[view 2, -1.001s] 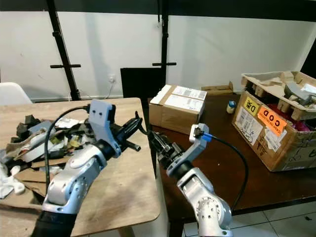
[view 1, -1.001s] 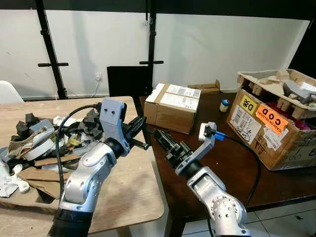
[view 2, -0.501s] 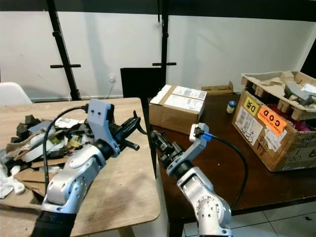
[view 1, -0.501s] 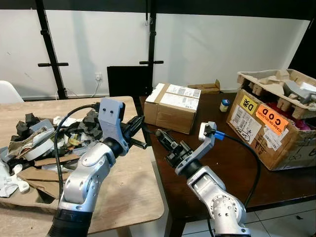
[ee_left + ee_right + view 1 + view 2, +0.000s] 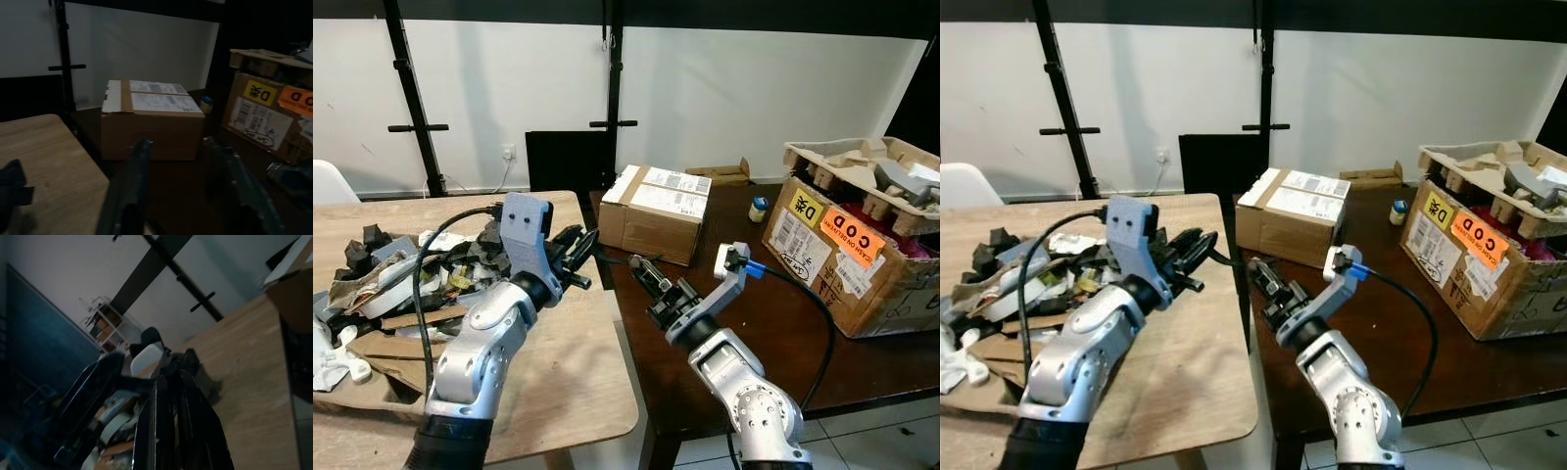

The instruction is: Picking trash to rubbish bin

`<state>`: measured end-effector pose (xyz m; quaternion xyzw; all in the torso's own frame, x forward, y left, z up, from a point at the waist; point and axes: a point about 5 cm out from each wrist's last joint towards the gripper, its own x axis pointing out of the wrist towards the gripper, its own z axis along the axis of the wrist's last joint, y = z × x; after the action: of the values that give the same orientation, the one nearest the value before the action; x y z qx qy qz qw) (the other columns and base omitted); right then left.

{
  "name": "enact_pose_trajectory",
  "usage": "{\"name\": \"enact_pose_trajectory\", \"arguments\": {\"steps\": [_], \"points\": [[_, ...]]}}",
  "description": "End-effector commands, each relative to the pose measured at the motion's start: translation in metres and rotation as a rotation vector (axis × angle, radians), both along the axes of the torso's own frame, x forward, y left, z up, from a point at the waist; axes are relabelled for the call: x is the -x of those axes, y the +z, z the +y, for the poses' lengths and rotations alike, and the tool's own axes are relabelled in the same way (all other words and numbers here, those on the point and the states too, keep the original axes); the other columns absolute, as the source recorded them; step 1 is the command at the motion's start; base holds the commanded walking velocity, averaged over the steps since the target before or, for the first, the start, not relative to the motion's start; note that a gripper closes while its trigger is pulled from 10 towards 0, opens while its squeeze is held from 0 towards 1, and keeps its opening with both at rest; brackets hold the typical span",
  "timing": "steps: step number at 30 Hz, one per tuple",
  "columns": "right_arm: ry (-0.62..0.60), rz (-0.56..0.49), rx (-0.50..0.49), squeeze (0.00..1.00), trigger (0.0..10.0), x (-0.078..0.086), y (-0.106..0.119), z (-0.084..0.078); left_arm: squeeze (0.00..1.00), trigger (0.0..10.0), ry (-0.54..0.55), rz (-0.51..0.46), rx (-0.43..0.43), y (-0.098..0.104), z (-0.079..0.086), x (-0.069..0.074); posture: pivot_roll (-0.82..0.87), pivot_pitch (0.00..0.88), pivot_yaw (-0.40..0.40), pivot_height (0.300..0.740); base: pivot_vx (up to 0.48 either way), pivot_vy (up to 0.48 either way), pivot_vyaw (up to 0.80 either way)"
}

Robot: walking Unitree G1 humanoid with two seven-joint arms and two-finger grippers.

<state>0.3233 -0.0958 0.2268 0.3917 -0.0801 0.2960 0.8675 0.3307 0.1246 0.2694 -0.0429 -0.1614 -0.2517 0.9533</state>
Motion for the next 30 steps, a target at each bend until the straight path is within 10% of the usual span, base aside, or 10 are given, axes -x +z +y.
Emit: {"name": "enact_pose_trajectory", "arguments": {"steps": [1,2,3,13,18,30], "points": [[-0.039,0.016,-0.021,0.00,0.0,-0.003,-0.002,-0.007,1.00,10.0,0.032,0.007,-0.003,0.000,0.006,-0.003,-0.06,0.114,-0.010,0.740,0.000,0.000,0.00],[-0.066,0.016,-0.020,0.00,0.0,-0.005,-0.001,-0.013,1.00,10.0,0.051,0.011,-0.006,-0.001,0.010,-0.004,-0.06,0.114,-0.010,0.740,0.000,0.000,0.00],[-0.085,0.015,-0.017,0.00,0.0,-0.007,-0.001,-0.018,0.00,10.0,0.065,0.011,-0.010,-0.001,0.012,-0.005,-0.06,0.109,-0.008,0.740,0.000,0.000,0.00],[-0.157,0.138,0.222,0.00,0.0,-0.022,-0.025,-0.066,0.00,10.0,0.027,0.074,-0.045,-0.012,0.051,-0.006,-0.06,0.109,-0.015,0.740,0.000,0.000,0.00],[0.072,0.093,0.354,0.00,0.0,-0.002,-0.036,-0.072,0.00,10.0,-0.421,0.195,-0.217,-0.038,0.043,0.036,-0.06,0.112,-0.015,0.740,0.000,0.000,0.00],[0.416,0.044,0.412,0.00,0.0,0.040,-0.052,-0.056,0.00,10.0,-0.869,0.429,-0.295,-0.075,0.020,0.087,-0.06,0.121,-0.017,0.740,0.000,0.000,0.00]]}}
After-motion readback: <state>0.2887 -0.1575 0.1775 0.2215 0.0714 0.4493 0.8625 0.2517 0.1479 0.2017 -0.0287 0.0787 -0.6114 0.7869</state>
